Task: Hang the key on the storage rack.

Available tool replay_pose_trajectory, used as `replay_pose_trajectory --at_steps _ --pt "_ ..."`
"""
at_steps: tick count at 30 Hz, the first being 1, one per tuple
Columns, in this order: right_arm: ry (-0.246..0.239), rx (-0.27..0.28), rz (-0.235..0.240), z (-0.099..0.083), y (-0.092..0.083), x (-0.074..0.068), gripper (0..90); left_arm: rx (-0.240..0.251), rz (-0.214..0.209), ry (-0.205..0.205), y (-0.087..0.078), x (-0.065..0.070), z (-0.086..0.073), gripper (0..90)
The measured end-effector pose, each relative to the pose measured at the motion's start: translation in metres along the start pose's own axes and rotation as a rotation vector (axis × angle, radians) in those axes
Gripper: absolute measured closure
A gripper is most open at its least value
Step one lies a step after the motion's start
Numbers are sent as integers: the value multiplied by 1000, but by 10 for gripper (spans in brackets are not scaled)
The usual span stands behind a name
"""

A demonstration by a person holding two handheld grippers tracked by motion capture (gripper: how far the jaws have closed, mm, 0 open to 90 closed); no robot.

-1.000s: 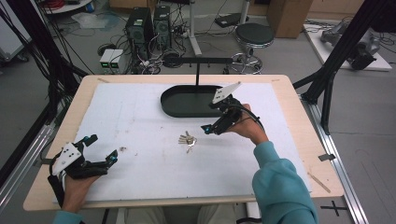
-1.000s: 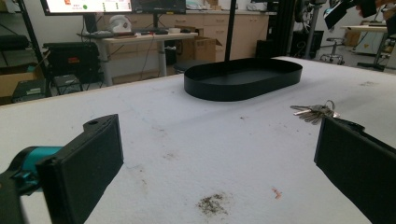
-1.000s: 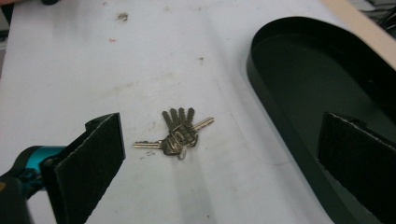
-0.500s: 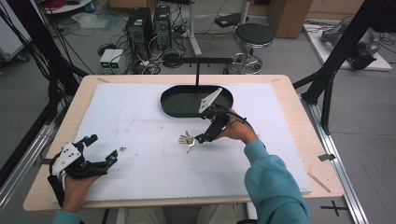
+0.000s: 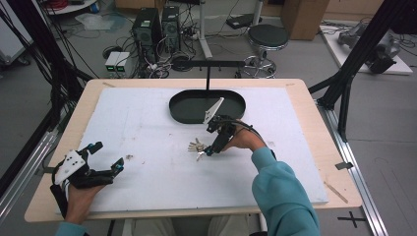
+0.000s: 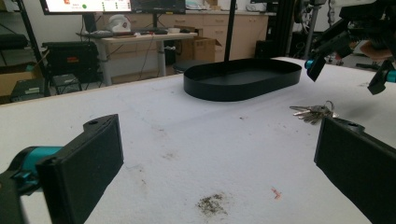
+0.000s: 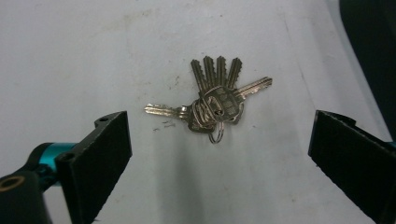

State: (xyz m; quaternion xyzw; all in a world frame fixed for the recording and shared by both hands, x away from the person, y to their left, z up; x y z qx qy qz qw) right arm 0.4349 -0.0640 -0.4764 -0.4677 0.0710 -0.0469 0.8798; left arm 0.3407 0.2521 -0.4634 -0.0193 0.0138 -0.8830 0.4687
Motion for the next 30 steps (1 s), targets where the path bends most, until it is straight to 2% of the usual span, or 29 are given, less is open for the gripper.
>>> replay_pose_trajectory --at_steps 2,5,9,12,15,16,19,30 --pt "2 -12 5 -1 3 0 80 0 0 0 0 0 0 17" --pt "10 -46 17 -4 5 -1 165 0 -1 -2 0 0 0 17" --pt "7 -64 29 -5 8 -1 286 -1 1 -2 0 0 0 17" --pt "8 -91 5 -5 9 1 403 0 0 -3 0 0 0 17" --pt "10 -110 6 -6 12 2 484 0 -1 -2 0 0 0 17" --pt "10 -110 6 -6 12 2 484 0 0 -1 0 -1 0 17" --pt "33 -135 6 -7 14 4 578 1 1 -6 0 0 0 17" --pt "24 -140 26 -6 13 3 722 0 0 -5 0 -1 0 17"
Point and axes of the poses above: each handheld gripper's, and its own axes: y roughly forward along the jaws, z roughly out of its top, x roughly to its right, the point moved 9 cm from there along y, roughly forward along the jaws, and after that the axes turned 2 degrees about x, right-handed, at the moved point
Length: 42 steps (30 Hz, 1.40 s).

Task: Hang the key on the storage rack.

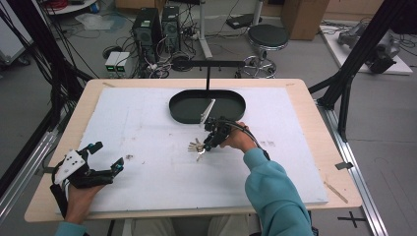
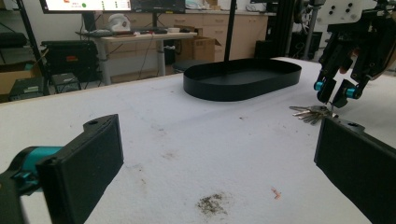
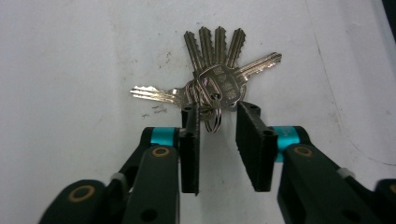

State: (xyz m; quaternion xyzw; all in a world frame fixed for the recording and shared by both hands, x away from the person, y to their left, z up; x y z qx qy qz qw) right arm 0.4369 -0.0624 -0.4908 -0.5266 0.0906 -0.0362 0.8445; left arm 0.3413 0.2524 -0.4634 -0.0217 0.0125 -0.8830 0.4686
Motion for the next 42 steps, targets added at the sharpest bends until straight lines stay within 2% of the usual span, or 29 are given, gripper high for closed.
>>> replay_pose_trajectory --at_steps 4,9,17,20,23,28,32,34,35,37,39,42 --pt "7 -8 2 0 0 -1 768 0 0 -1 0 0 0 17" --pt "-8 -15 5 0 0 -3 823 0 -1 -1 0 0 0 17" --pt "-22 -16 7 1 0 -4 869 -1 -1 -2 0 0 0 17" --pt "-15 -23 1 1 0 -4 876 -1 -1 -2 0 0 0 17" --pt "10 -26 -19 2 0 -4 882 -1 -1 0 0 0 0 17" --pt "40 -25 -23 3 0 -5 887 -4 -1 0 0 0 0 17" --pt "40 -25 -21 4 -1 -7 888 -5 -1 -3 0 0 0 17" --pt "48 -13 -31 5 -2 -6 889 -6 -1 -3 0 0 0 17" --pt "66 -4 -21 6 -3 -7 889 -6 -2 -4 0 0 0 17" --pt "69 39 -26 10 -9 -7 890 -6 -2 -4 0 0 0 17" --pt "76 50 -27 11 -12 -7 890 -5 -1 -4 0 0 0 17" --pt "88 96 -21 16 -22 -8 890 -6 -1 -1 0 0 0 17"
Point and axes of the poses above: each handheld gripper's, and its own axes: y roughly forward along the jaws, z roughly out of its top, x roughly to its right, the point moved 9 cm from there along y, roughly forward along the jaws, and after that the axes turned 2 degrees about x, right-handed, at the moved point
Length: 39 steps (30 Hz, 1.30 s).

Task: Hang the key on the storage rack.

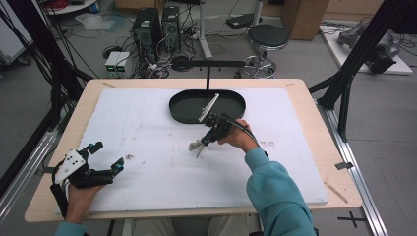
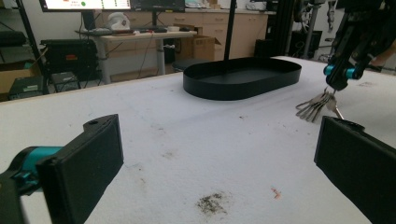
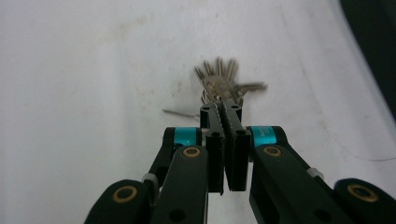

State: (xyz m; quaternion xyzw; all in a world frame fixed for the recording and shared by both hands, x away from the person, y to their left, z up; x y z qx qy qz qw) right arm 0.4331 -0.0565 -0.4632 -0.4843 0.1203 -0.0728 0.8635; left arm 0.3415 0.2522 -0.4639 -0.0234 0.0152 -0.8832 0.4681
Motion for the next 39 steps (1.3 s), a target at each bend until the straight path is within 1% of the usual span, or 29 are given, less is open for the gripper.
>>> replay_pose_trajectory --at_steps 1,2,3,4,5,6,9,10,12,13,14,15,17,18,20,21,23,24,25,26,29,30,32,33,35,36,37,39 --pt "0 22 0 3 -3 1 890 1 0 0 0 0 0 17" --pt "15 53 3 7 -11 0 890 -1 0 0 0 0 0 17" --pt "15 53 3 7 -11 0 890 -1 -1 0 0 0 0 17" --pt "23 86 -5 11 -18 2 889 1 0 0 0 0 0 17" --pt "32 99 -3 12 -22 2 890 1 0 -1 0 0 0 17" --pt "32 99 -3 12 -22 2 890 1 0 0 0 0 0 17" --pt "48 150 -17 16 -33 5 890 1 -1 -2 0 0 0 17" --pt "51 160 -28 16 -38 6 890 -1 -2 0 0 0 0 17" --pt "66 186 -33 19 -47 8 890 1 -2 0 0 0 0 17" --pt "64 203 -50 21 -52 10 890 0 -2 0 0 0 0 17" --pt "67 216 -51 24 -57 12 890 2 -1 1 0 0 0 17" --pt "65 225 -67 26 -63 14 889 2 -1 0 0 0 0 17" --pt "77 257 -81 30 -74 18 889 2 -1 1 0 0 0 17" --pt "81 265 -103 32 -80 21 889 1 -2 0 0 0 0 17" --pt "100 302 -111 36 -91 25 889 1 -2 1 0 0 0 17" --pt "111 316 -124 39 -96 27 889 0 -2 1 0 0 0 17" --pt "135 330 -139 42 -106 32 889 1 -1 -1 0 0 0 17" --pt "133 346 -157 45 -111 36 889 2 -2 0 0 0 0 17" --pt "142 349 -166 46 -115 38 889 1 -2 0 0 0 0 17" --pt "145 366 -175 48 -120 42 889 -2 -2 2 0 0 0 17" --pt "173 383 -204 52 -130 51 889 -5 -3 4 1 0 0 17" --pt "168 397 -218 54 -134 55 889 -6 -3 4 1 0 0 17" --pt "189 419 -223 57 -140 60 889 -5 -3 4 1 0 0 17" --pt "197 422 -237 58 -142 63 889 -6 -4 4 1 0 0 17" --pt "206 417 -244 60 -146 69 889 -6 -4 4 1 0 0 17" --pt "198 422 -265 61 -148 72 889 -5 -4 4 1 0 0 17" --pt "209 432 -267 63 -150 74 889 -5 -4 4 1 0 0 17" --pt "214 442 -279 66 -154 78 889 -5 -3 4 1 0 0 17"
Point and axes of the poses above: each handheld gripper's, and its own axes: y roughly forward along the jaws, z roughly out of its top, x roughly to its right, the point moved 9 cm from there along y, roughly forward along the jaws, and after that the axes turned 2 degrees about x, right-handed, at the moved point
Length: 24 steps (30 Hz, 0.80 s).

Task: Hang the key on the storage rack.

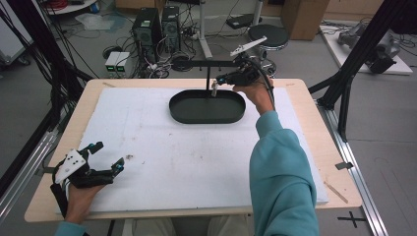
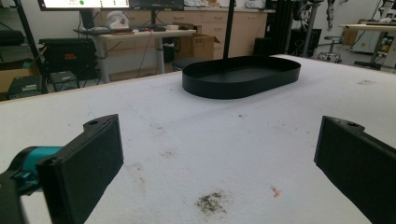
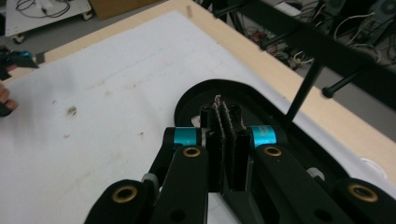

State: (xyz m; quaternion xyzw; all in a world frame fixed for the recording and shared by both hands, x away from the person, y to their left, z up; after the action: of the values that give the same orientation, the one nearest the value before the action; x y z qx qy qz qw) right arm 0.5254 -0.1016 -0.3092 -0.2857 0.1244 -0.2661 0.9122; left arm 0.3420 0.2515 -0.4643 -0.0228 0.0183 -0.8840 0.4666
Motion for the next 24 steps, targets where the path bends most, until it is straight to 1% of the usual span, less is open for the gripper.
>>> replay_pose_trajectory --at_steps 2,3,5,7,8,9,11,13,14,16,20,24 --pt "4 -10 -8 3 0 5 889 0 0 0 0 0 0 17" --pt "1 -7 -24 6 -1 7 889 -2 0 -1 0 0 0 17" --pt "10 9 -20 11 -2 9 889 -1 1 1 0 0 0 17" --pt "16 5 -38 14 -3 13 889 -1 1 0 0 0 0 17" --pt "22 8 -38 15 -3 14 889 -1 0 -1 0 0 0 17" --pt "17 4 -44 17 -3 16 889 -1 -1 -1 0 0 0 17" --pt "33 2 -49 19 -3 17 889 -2 -1 -1 0 0 0 17" --pt "23 7 -67 23 -2 20 888 -2 0 -1 0 0 0 17" --pt "28 13 -69 24 -1 21 888 -2 0 2 0 0 0 17" --pt "45 12 -75 24 1 23 888 -2 -1 -1 0 0 0 17" --pt "48 -12 -94 20 9 27 888 -2 -1 -2 0 0 0 17" --pt "64 -7 -98 20 15 32 888 -2 -1 -2 0 0 0 17"
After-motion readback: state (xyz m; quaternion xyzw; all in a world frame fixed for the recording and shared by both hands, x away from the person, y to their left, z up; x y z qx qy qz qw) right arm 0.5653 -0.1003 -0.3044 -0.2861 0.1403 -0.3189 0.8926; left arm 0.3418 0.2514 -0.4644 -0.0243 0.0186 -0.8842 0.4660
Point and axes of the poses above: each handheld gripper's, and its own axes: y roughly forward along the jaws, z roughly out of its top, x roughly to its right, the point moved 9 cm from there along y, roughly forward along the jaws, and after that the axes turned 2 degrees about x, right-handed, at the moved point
